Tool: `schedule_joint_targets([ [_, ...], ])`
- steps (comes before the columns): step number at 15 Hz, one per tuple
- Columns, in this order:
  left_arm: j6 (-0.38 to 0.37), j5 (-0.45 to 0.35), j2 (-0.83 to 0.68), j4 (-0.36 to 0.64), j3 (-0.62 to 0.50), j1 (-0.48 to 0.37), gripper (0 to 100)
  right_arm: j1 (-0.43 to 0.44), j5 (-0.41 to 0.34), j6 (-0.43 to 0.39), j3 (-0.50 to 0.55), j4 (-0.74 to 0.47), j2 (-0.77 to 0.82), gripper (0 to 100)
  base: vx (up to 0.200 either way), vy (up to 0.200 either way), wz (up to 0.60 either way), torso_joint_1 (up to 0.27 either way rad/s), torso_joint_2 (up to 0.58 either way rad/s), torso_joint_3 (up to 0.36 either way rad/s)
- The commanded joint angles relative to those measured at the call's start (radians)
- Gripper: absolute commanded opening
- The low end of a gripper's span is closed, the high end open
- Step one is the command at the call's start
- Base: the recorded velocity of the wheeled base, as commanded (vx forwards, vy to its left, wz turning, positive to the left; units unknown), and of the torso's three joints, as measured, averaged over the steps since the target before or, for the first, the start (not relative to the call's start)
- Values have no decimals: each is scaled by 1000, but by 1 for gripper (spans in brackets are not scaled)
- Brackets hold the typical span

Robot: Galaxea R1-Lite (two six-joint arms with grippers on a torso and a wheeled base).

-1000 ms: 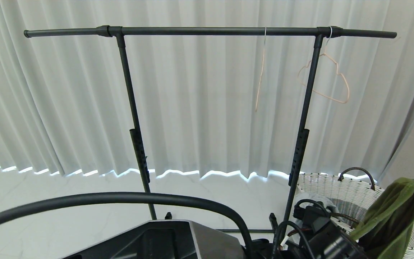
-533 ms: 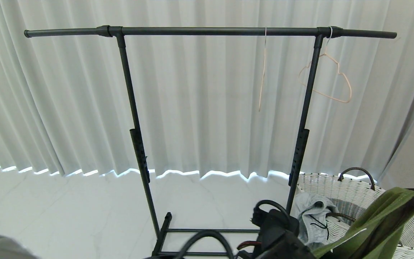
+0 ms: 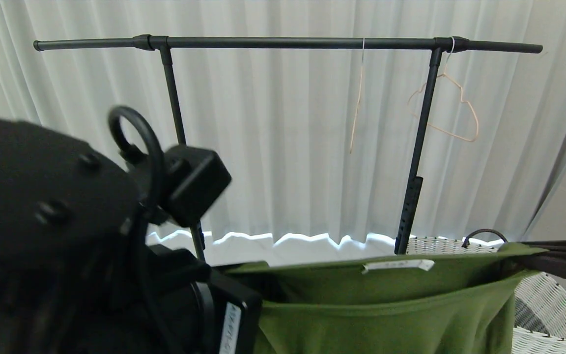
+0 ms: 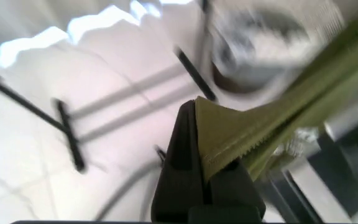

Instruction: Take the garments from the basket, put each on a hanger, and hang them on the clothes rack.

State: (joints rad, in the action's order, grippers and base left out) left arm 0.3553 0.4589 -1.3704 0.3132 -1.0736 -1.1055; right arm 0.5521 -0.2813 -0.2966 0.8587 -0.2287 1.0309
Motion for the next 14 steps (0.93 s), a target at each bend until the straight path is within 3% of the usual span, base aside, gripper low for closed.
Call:
schedule_joint_targets([
  [1, -111, 27, 51, 3, -112, 101, 0, 38, 4, 1, 83, 49, 98, 0, 0, 0, 0, 0, 0, 0],
  [2, -165, 26, 51, 3, -150, 116, 0, 38, 4, 1, 115, 52, 118, 0, 0, 0, 0, 0, 0, 0],
  [3, -297, 14, 34, 1, -269, 162, 0, 38, 5, 2, 232, 46, 164, 0, 0, 0, 0, 0, 0, 0],
  [4, -329, 6, 22, 1, -305, 173, 0, 37, 11, 4, 273, 42, 181, 0, 0, 0, 0, 0, 0, 0],
  [5, -360, -6, -7, 1, -399, 188, 0, 38, 40, 4, 388, 23, 222, 0, 0, 0, 0, 0, 0, 0],
  [8, -357, -3, -24, 1, -439, 187, 0, 38, 56, 4, 540, -49, 267, 0, 0, 0, 0, 0, 0, 0],
  [14, -357, -2, -32, -39, -436, 171, 0, 38, 70, 7, 569, -215, 204, 0, 0, 0, 0, 0, 0, 0],
])
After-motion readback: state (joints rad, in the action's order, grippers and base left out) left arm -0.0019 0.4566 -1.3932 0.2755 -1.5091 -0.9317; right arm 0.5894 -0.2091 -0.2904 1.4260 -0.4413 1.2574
